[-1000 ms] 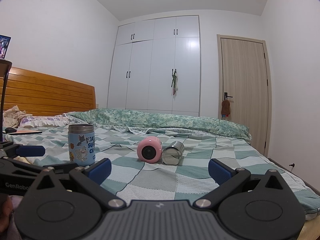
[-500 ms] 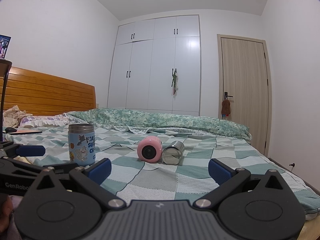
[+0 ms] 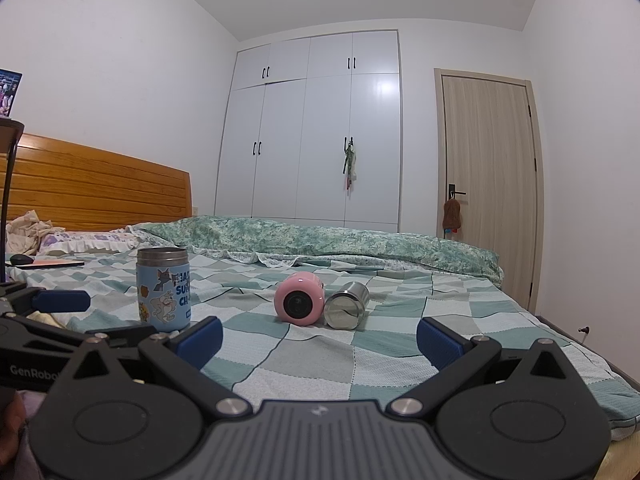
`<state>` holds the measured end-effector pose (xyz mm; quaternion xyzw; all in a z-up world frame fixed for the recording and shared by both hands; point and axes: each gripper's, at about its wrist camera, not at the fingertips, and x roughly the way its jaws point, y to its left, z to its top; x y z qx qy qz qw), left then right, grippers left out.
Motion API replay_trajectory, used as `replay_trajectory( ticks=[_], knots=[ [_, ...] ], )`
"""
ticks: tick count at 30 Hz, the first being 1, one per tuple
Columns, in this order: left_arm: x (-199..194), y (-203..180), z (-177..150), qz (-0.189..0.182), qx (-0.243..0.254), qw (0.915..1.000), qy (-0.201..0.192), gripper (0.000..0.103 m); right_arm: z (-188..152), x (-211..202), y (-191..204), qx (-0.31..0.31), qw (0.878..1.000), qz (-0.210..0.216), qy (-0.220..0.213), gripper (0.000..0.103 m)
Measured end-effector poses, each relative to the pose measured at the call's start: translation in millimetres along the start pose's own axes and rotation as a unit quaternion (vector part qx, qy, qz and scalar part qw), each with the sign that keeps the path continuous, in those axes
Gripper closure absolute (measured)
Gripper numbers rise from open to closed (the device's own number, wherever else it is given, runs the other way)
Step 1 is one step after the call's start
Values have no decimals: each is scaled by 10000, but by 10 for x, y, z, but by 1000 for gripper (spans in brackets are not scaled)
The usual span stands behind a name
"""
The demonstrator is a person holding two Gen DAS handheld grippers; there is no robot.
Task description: Flip cup upright
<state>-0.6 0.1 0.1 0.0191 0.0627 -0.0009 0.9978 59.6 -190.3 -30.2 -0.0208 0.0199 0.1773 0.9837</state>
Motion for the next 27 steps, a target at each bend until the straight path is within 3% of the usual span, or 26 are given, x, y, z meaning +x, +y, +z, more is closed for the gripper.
replay_trajectory(
  ticks=[27],
  knots=[
    [60,-27,107,-60,13,9999,145,0,25,27,-29,75,9999,26,94,0]
  ],
)
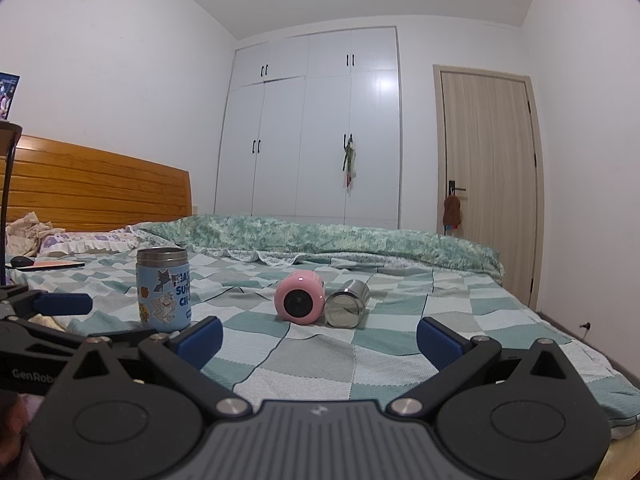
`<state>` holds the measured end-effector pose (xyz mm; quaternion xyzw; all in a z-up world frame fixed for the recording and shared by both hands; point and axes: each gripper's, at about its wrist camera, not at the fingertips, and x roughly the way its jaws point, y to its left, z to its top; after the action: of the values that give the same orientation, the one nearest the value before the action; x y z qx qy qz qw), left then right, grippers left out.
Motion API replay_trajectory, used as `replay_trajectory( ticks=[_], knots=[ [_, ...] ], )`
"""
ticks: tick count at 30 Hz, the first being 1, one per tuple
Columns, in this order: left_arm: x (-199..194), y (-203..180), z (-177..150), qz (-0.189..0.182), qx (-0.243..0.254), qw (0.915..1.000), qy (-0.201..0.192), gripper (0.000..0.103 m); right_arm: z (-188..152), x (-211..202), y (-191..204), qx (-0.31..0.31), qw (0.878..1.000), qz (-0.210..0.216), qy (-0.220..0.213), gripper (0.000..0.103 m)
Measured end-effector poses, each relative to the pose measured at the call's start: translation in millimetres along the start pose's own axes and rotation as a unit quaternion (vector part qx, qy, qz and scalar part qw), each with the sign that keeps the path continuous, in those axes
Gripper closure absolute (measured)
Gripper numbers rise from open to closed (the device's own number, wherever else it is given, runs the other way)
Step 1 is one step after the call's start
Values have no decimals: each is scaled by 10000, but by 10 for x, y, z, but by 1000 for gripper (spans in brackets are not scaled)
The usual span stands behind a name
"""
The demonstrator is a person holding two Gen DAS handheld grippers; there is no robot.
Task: Flip cup upright
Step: 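Move the left gripper toward the pink cup lying on its side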
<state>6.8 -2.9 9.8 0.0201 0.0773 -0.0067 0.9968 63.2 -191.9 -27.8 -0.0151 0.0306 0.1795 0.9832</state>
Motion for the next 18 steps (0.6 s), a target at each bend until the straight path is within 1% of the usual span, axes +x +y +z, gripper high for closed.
replay_trajectory(
  ticks=[2,8,13,18],
  knots=[
    [27,0,-8,-27,13,10000,5,0,14,32,-13,51,10000,-5,80,0],
    [290,42,162,-48,3,10000,45,0,145,258,-160,62,9999,-89,29,0],
    [622,53,342,-54,63,9999,87,0,269,578,-288,77,9999,-128,42,0],
    [1041,63,505,-63,126,9997,176,0,377,965,-448,100,9998,-143,136,0]
  ],
)
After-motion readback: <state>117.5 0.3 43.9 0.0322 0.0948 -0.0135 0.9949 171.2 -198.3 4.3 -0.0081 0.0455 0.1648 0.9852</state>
